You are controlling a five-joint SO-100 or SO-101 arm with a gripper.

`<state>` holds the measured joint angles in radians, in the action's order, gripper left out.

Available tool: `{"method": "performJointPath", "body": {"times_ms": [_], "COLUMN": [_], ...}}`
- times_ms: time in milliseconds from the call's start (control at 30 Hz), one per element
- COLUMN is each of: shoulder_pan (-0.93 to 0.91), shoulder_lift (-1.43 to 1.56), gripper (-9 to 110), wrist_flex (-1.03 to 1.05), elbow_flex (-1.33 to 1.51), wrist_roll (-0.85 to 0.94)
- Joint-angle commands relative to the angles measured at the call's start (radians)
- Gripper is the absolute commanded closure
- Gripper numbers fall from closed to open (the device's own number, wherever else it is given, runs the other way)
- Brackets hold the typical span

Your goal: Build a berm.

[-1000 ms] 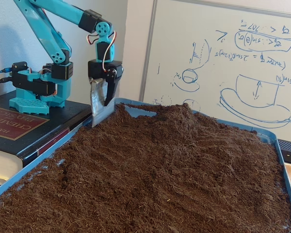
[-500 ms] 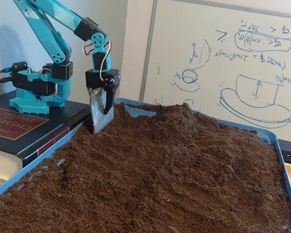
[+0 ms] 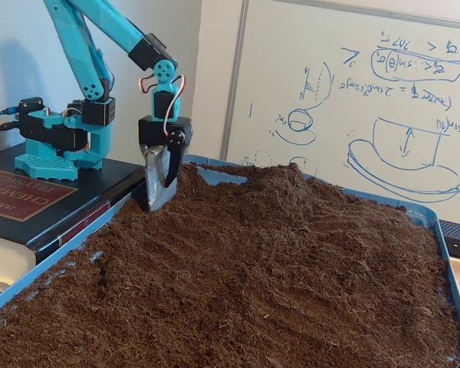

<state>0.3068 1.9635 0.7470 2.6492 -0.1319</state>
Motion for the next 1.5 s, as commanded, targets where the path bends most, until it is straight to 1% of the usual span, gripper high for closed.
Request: {"method": "performJointPath", "body": {"times_ms": [0, 167, 333, 867, 1233, 1467], "shoulder_pan": [-0.034, -0.048, -0.049, -0.043, -0.054, -0.104], "shoulder_lift": [-0.055, -0.135, -0.204, -0.239, -0.282, -0.449], "gripper": [101, 101, 101, 101, 101, 101], "wrist_flex": [-0.008, -0.008, -0.008, -0.012, -0.229, -0.239], "elbow_flex": [-0.141, -0.258, -0.308, -0.204, -0.216, -0.344], "wrist_roll": [0.005, 0.008, 0.009, 0.012, 0.011, 0.012]}}
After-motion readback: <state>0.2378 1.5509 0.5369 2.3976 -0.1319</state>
